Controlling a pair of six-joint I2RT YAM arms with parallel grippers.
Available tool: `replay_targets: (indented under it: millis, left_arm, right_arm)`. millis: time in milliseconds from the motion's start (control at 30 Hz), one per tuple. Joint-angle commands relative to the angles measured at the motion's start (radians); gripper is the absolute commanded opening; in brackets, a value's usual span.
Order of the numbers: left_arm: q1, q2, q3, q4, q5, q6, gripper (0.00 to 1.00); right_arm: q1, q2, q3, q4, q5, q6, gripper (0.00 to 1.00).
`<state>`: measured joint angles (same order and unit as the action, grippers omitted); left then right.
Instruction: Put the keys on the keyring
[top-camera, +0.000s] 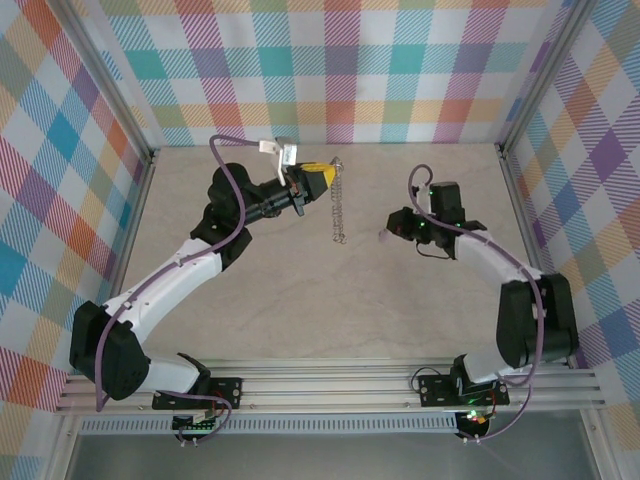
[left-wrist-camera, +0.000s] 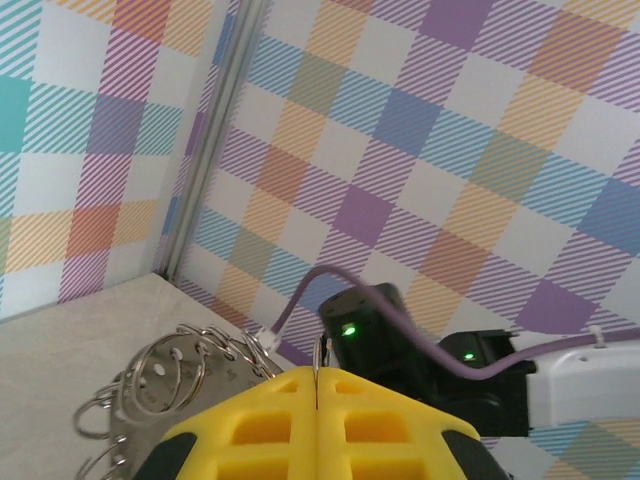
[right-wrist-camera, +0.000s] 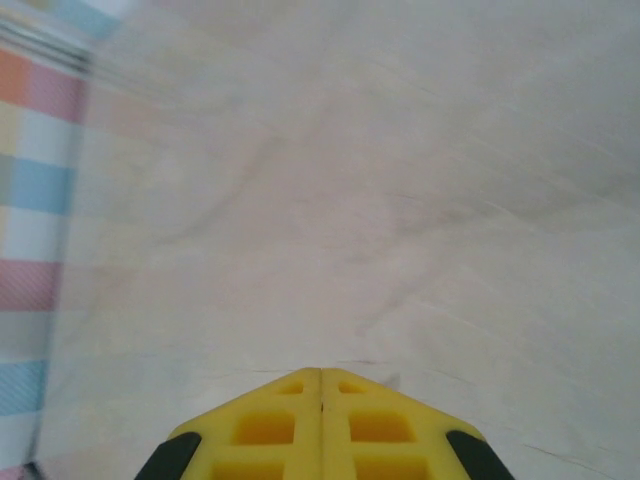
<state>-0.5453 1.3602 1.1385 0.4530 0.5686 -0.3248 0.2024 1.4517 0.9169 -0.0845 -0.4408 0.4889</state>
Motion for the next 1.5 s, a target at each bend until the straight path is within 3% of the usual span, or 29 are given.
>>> replay_targets:
  millis: [0,233,533,933,1467]
  left_arm:
    - [0.007,-0.013,0.062,-0.019,0.051,0.026,0.0]
    - [0.008,0.02,0.163,-0.138,0.158,0.101,0.0]
    - [0.007,0.074,0.262,-0.227,0.243,0.159,0.0]
    - [0.004,0.126,0.316,-0.218,0.276,0.146,0.0]
    - [-0.011,0.167,0.342,-0.244,0.262,0.146,0.0]
  right_arm:
    - [-0.014,-0.073,-0.024,0.182,-0.179,0.036,0.0]
    - [-0.052,-0.155,0.008,0.367,-0.324,0.151,0.0]
    - [-0.058,-0.192,0.113,0.473,-0.392,0.225,0.0]
    - [-0.047,-0.28,0.146,0.597,-0.381,0.319,0.0]
    - [0.072,-0.285,0.195,0.568,-0.352,0.26,0.0]
